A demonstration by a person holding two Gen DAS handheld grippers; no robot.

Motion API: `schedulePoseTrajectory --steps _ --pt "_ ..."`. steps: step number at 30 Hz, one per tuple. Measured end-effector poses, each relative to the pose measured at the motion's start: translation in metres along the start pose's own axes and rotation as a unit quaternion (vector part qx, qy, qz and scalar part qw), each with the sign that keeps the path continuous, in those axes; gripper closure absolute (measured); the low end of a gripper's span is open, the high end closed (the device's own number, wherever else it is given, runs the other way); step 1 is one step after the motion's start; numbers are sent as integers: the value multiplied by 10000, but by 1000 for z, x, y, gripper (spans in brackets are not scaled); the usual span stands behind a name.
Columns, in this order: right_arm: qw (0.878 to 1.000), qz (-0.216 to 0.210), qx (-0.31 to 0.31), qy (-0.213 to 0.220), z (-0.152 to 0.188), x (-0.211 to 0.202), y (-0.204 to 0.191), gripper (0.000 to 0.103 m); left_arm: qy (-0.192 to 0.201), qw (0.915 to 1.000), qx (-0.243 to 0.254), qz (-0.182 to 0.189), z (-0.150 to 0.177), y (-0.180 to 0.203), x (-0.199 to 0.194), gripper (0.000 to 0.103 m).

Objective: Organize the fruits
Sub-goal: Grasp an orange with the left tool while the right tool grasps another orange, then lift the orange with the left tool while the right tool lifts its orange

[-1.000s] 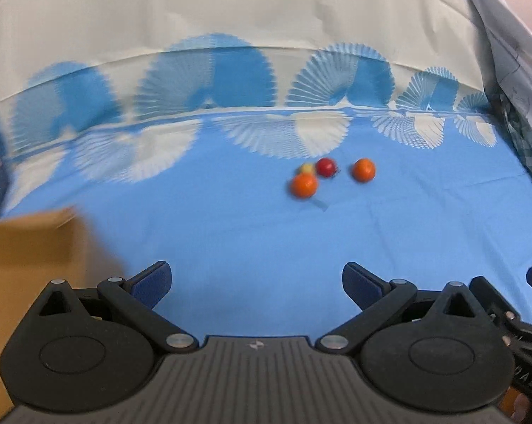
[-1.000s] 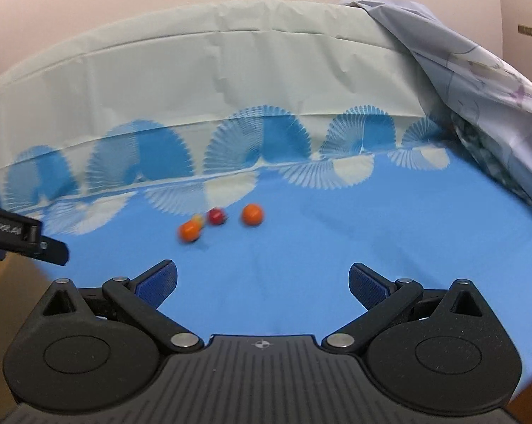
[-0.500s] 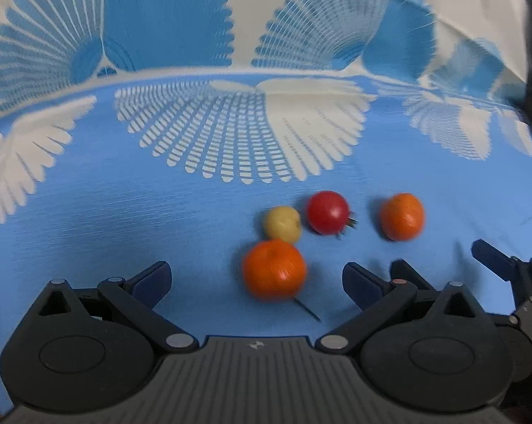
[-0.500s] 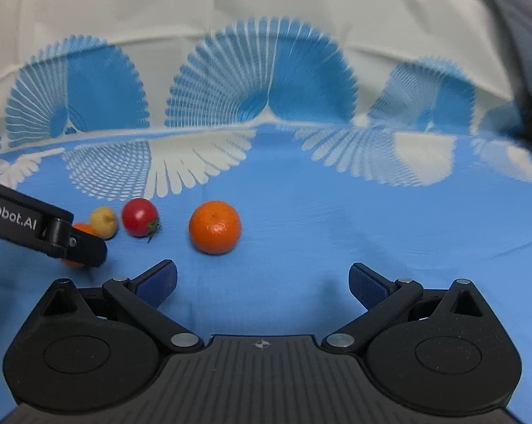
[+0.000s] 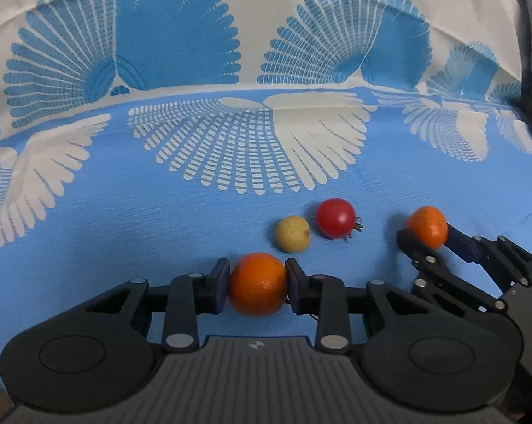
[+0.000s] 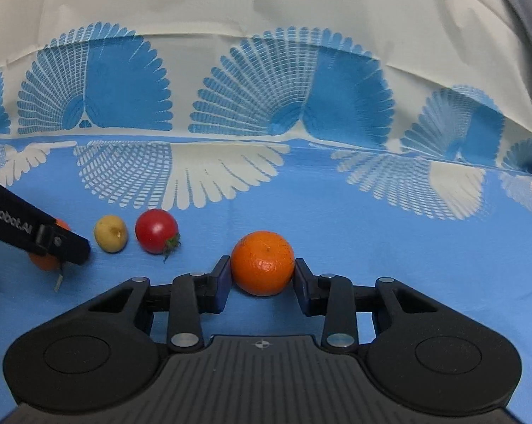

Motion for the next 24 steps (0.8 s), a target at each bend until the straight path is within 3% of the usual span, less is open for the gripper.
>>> schedulePoseTrajectory --steps 10,18,24 --pt "9974 -204 626 296 0 -125 -2 65 340 9992 205 -51 43 18 -121 66" --pt "9927 -547 885 607 8 -255 -45 65 344 9992 216 3 112 10 -238 66" --pt "9887 -1040 904 582 28 -340 -92 65 417 9989 125 -148 172 -20 -317 66"
Point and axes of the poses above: each gripper's, at about its wrist camera, not at the fingertips, and x roughly the way its jaws point, y to its right, z to its underside, the point moved 5 cm from there along x, roughly the way its jaws point, and after that the axes turned 1 degree about z, right-handed, at the moved point
